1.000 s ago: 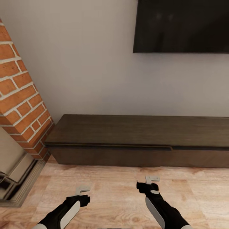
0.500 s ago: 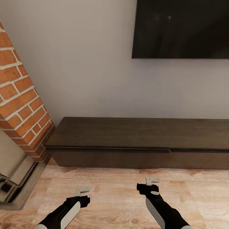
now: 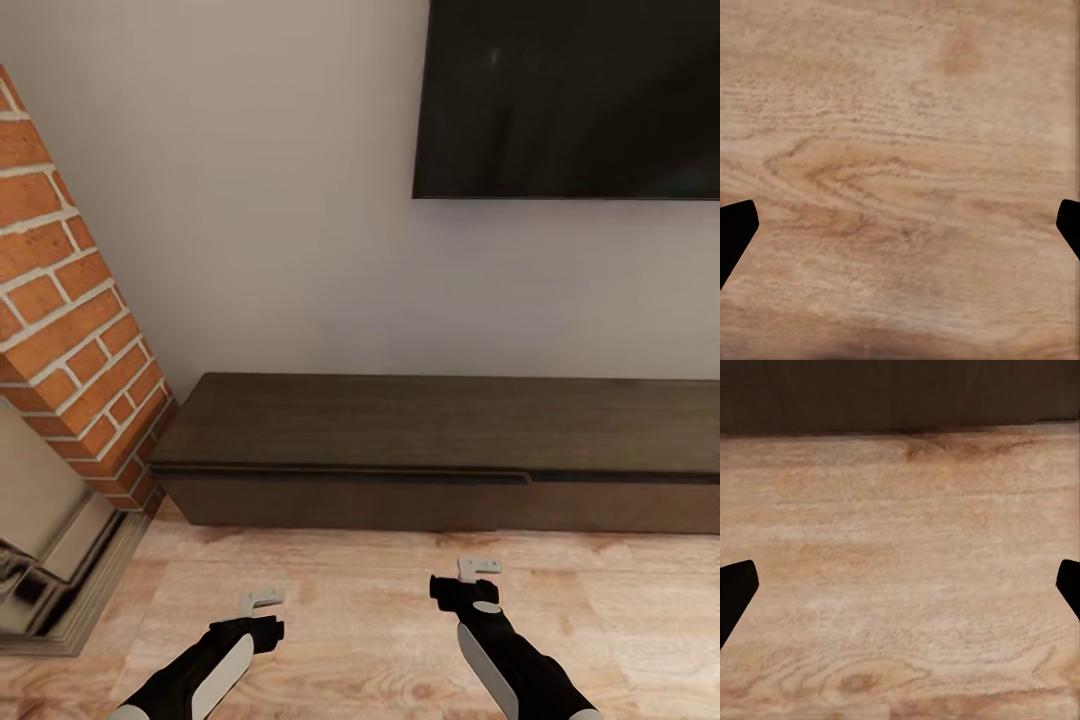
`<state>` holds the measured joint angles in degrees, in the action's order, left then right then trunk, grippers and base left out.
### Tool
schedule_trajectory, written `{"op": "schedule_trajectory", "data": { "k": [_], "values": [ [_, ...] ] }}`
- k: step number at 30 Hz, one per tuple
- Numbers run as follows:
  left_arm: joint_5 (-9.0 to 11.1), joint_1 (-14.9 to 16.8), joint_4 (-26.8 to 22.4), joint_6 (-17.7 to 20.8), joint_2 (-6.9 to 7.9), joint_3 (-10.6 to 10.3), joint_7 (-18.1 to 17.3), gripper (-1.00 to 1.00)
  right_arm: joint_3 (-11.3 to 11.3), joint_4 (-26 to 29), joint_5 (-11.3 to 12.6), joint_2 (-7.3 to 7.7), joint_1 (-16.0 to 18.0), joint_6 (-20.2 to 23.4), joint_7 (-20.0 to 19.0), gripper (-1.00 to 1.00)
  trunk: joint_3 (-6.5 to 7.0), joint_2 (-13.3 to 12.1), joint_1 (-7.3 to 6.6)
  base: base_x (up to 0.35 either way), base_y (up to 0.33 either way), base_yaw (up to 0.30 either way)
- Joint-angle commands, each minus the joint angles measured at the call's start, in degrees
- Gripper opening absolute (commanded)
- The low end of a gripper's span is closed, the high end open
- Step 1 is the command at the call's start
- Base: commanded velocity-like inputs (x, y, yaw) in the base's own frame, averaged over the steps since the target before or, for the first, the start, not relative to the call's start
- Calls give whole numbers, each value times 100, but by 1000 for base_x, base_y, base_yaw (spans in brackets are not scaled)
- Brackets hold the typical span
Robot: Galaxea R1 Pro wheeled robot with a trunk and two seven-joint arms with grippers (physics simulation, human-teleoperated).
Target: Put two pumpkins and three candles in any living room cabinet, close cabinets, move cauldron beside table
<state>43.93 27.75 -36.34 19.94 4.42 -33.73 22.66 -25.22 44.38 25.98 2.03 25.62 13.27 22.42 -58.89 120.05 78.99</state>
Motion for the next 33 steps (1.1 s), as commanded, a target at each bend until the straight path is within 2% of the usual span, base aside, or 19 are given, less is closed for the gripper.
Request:
{"op": "schedule_trajectory", "data": {
  "k": [1,8,33],
  "values": [
    [53,6,-14,9,8,-43,54,100,-35,11,40,9,5,8,52,100,14,-39,-23,-1,0,0],
    [47,4,-7,2,12,-40,54,100,-39,-78,31,22,5,-200,48,100,139,-320,-177,0,0,0],
    [53,7,71,-7,7,-45,53,100,-53,-191,-10,-10,5,-309,46,100,588,-1323,-726,0,0,0]
  ]
}}
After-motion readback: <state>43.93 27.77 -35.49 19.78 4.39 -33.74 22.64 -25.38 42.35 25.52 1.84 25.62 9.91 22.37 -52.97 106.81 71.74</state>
